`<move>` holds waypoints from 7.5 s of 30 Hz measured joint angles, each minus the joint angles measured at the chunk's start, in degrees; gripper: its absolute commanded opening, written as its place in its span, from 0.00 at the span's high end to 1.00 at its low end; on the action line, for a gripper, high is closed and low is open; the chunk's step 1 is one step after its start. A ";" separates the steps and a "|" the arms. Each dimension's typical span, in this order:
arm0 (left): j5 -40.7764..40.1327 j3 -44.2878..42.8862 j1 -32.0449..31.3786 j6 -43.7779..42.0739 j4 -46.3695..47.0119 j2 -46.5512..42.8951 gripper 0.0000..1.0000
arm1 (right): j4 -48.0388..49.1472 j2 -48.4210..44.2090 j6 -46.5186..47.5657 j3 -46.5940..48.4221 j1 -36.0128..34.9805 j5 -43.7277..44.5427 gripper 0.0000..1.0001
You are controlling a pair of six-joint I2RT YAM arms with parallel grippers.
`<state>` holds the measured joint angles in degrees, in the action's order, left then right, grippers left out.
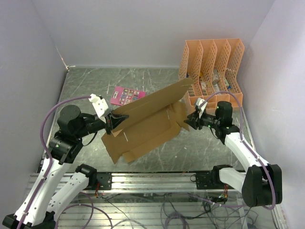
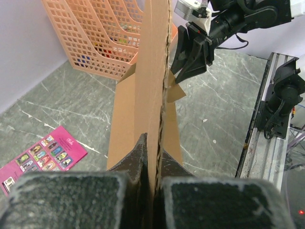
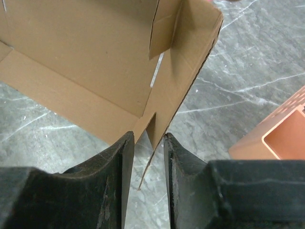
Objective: Fold the paper box
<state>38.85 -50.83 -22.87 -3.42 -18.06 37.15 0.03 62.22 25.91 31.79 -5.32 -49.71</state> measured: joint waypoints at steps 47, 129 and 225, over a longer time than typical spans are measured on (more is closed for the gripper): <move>-0.22 -3.87 0.00 1.49 -1.07 2.32 0.93 | -0.37 20.87 -3.82 17.05 5.53 -2.89 0.36; 8.48 -2.73 0.00 -4.59 -0.42 6.58 0.93 | -43.67 26.34 48.96 29.44 -1.18 -19.47 0.39; 18.49 3.06 0.00 1.51 0.28 -1.62 0.93 | 68.63 21.66 -30.95 -18.64 -8.37 2.14 0.51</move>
<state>57.34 -47.77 -22.87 -1.91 -17.78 35.53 68.66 83.88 -5.04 13.15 -13.69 -47.57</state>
